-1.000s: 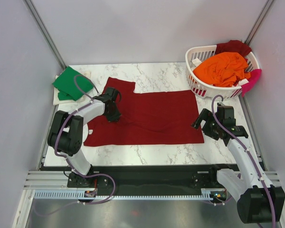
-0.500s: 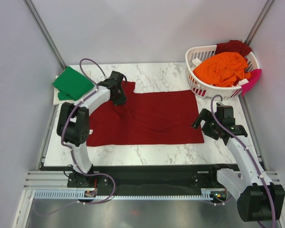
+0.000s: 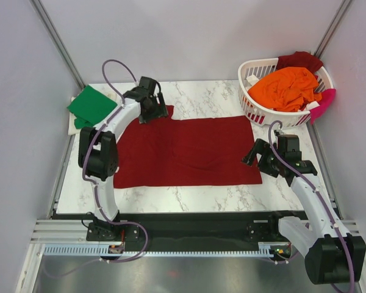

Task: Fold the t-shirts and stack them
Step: Fold the tshirt

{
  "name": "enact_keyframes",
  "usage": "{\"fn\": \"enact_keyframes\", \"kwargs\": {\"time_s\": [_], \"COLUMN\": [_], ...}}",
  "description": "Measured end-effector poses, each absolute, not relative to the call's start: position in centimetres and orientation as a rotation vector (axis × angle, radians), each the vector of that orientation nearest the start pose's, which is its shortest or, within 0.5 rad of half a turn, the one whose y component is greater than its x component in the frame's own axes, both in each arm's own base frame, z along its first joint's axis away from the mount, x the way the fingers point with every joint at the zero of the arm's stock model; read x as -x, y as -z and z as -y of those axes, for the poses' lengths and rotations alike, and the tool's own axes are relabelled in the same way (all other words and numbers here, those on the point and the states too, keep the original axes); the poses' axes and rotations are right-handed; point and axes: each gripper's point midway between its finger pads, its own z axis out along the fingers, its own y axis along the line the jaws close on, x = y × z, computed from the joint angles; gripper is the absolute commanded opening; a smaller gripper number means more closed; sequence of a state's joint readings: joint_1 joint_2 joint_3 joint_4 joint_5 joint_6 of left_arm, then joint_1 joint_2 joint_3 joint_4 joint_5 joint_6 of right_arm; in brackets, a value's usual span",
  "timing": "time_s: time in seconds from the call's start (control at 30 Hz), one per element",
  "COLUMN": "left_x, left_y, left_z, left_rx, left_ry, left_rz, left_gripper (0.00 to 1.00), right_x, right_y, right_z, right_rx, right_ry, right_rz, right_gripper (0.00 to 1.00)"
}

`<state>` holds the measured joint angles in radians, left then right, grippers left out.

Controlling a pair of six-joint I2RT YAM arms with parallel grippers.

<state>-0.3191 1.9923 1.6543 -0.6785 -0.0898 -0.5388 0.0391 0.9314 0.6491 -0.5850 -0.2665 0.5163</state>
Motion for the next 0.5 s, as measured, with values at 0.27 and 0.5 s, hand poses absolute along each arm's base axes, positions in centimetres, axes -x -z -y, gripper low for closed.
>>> {"fn": "enact_keyframes", "kwargs": {"time_s": [0.27,0.5], "left_x": [-56.3,-60.5], "left_y": [-15.3,-7.0], "left_z": [9.6,7.3], "left_rx": [0.347,0.394], "left_ry": [0.279,0.258], "left_rz": [-2.350,-2.427], "left_gripper": [0.73,0.78], "right_x": [-23.5,-23.2], "right_y": [-10.9,-10.0], "right_z": [-8.4,-9.7], "right_rx": [-0.424,-0.372], "right_ry": [-0.622,-0.712], "right_rz": [-2.456,-2.523], "right_gripper": [0.98,0.98]}}
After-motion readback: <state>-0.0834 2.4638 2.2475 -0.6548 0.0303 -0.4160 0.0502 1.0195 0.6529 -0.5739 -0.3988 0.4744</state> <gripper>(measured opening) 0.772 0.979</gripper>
